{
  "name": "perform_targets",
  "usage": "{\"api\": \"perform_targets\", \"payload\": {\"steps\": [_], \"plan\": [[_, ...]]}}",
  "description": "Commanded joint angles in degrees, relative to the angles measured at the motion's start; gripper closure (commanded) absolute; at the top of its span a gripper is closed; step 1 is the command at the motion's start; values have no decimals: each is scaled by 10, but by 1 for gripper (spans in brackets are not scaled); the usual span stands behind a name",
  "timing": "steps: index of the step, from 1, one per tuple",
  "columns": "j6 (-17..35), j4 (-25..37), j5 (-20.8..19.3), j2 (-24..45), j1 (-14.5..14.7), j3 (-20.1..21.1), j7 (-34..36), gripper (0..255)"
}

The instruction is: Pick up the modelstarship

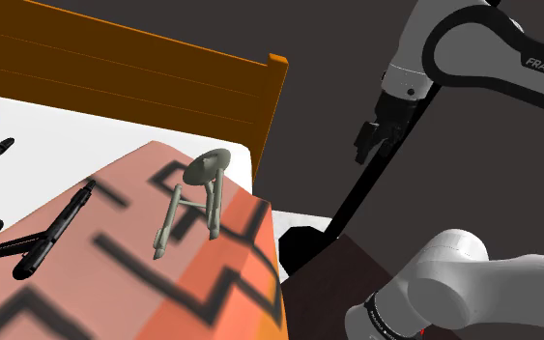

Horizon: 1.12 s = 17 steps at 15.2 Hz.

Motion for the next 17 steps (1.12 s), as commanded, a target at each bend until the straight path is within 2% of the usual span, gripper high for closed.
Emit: {"api": "perform_targets", "payload": {"steps": [1, 10, 17], "plan": [[0, 0, 0, 0, 0, 0, 0, 0], [116, -8, 80, 99, 10, 96, 165, 0], [205, 35, 107, 218, 9, 164, 287, 0]]}}
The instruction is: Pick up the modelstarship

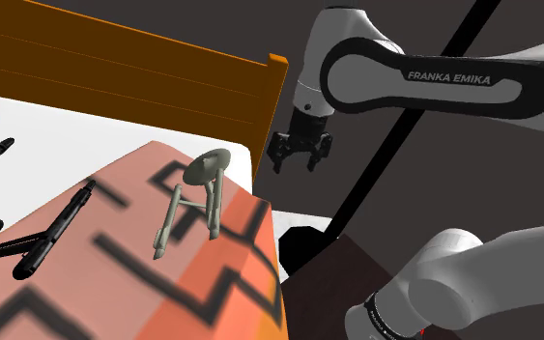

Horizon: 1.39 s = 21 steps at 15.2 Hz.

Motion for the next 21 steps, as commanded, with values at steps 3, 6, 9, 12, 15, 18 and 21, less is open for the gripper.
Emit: {"api": "perform_targets", "payload": {"steps": [3, 6, 9, 12, 15, 18, 21], "plan": [[49, 40, 2, 81, -3, 37, 73, 0], [78, 78, -8, 143, -6, 60, 128, 0], [101, 124, -26, 209, -7, 79, 184, 0], [117, 177, -52, 278, -3, 92, 240, 0], [128, 197, -66, 310, 2, 94, 264, 0], [150, 182, -69, 318, 2, 94, 267, 0], [176, 167, -75, 330, 3, 94, 272, 0]]}}
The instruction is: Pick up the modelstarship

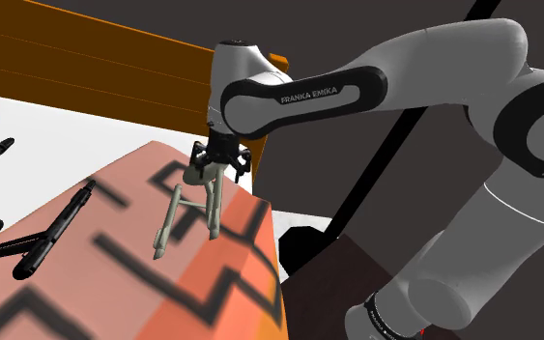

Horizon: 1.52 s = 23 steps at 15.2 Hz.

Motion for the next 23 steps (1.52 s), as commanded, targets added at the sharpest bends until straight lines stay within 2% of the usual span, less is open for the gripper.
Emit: {"api": "perform_targets", "payload": {"steps": [1, 2, 3, 12, 23], "plan": [[9, -6, -2, 3, 0, 0, 1, 0], [9, -6, -2, 3, 0, 0, 1, 0], [10, -6, -2, 3, 0, 0, 1, 255], [9, -6, -2, 3, 0, 0, 1, 255], [-71, 47, 13, -27, -2, 0, -10, 255]]}}
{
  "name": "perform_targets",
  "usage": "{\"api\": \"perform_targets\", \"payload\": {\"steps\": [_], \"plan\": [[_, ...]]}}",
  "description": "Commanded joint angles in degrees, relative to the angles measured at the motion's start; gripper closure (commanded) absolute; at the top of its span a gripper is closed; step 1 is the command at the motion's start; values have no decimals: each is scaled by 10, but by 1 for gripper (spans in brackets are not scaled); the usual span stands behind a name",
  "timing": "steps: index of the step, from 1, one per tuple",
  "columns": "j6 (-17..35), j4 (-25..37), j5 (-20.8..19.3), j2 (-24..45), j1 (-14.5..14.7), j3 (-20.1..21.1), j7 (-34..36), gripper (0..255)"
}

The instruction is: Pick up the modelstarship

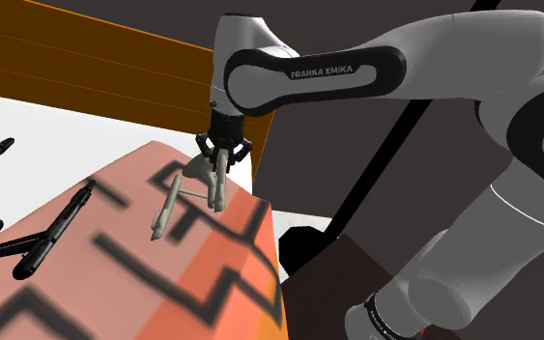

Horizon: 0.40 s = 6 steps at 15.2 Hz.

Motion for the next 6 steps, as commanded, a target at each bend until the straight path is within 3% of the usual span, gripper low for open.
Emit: {"api": "perform_targets", "payload": {"steps": [1, 6], "plan": [[-15, 12, 2, -4, -1, -1, -3, 255], [-38, 30, 4, -9, -1, -1, -5, 255]]}}
